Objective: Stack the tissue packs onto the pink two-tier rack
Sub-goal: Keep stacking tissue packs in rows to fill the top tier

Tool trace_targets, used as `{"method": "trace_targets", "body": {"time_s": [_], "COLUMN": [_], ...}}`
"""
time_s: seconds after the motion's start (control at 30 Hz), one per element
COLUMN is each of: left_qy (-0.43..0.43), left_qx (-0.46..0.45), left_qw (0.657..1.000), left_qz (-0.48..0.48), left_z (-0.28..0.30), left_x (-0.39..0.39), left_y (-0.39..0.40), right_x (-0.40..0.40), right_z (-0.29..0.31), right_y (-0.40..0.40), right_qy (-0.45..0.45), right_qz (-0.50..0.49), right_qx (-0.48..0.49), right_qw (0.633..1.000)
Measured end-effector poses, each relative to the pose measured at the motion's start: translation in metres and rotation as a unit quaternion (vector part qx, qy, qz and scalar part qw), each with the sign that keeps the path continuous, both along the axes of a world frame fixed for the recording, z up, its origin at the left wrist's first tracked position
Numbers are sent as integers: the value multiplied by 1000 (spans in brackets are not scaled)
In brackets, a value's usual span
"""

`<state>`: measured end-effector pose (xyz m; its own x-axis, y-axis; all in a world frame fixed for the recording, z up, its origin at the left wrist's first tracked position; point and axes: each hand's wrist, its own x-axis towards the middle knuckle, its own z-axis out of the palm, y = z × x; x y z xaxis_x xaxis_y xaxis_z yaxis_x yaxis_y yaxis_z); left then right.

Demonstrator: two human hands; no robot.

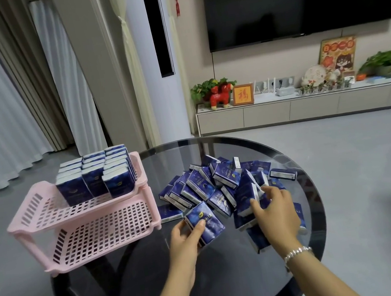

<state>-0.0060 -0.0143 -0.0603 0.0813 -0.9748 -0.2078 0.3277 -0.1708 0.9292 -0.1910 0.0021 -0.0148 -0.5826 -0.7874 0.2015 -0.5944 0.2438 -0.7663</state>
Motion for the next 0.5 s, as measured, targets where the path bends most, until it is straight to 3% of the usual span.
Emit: {"method": "trace_targets", "body": {"time_s": [0.13,0.23,0.37,0.5], "left_qy": [1,2,-6,-23], "left_qx": [-4,-5,-10,-26], "left_qw": [1000,1000,1000,999], "left_qz": [5,9,9,14], "left_z": [-1,0,2,8], "left_x": [1,4,7,12], "left_y": [-2,-2,0,4], "right_x": [-1,1,4,11], "right_z": [-5,-8,-2,14], "right_y": [-15,-18,-12,-1], "right_qy": [49,29,-83,-224], "right_qz": [11,14,61,144], "right_qx": [70,55,-37,-98], "right_qw": [996,998,994,959]}}
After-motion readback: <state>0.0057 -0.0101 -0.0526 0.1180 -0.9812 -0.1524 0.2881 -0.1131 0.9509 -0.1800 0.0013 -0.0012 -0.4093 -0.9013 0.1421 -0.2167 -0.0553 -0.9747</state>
